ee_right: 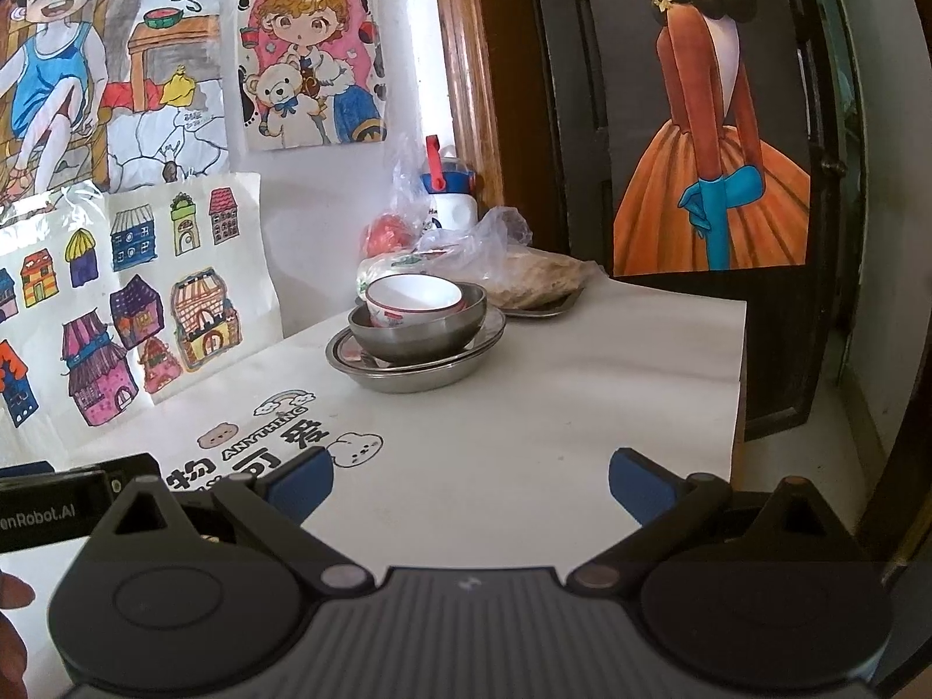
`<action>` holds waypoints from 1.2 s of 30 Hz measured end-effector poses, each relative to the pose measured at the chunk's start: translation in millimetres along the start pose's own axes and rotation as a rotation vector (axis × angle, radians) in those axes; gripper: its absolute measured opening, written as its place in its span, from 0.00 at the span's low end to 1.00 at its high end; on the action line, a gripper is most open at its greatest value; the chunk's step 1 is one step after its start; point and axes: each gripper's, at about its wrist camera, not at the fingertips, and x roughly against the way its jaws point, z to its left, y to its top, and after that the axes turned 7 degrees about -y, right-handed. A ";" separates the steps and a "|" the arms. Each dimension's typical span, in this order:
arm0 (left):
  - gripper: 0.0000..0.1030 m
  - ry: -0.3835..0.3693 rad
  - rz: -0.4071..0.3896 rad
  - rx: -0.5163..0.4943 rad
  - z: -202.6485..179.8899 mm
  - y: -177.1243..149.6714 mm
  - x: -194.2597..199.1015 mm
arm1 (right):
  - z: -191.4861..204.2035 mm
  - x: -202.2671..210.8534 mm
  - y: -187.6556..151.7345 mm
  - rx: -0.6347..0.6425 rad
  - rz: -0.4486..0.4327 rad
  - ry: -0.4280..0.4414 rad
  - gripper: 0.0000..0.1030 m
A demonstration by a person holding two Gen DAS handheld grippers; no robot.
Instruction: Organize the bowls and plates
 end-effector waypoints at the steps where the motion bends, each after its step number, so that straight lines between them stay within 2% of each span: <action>1: 0.99 0.000 0.000 -0.001 0.0 0.0 -0.2 | 0.0 0.0 0.1 0.000 0.000 0.000 1.00; 36: 0.99 -0.001 -0.001 0.002 0.1 -0.2 1.5 | -2.7 1.8 0.6 -0.002 -0.001 -0.002 1.00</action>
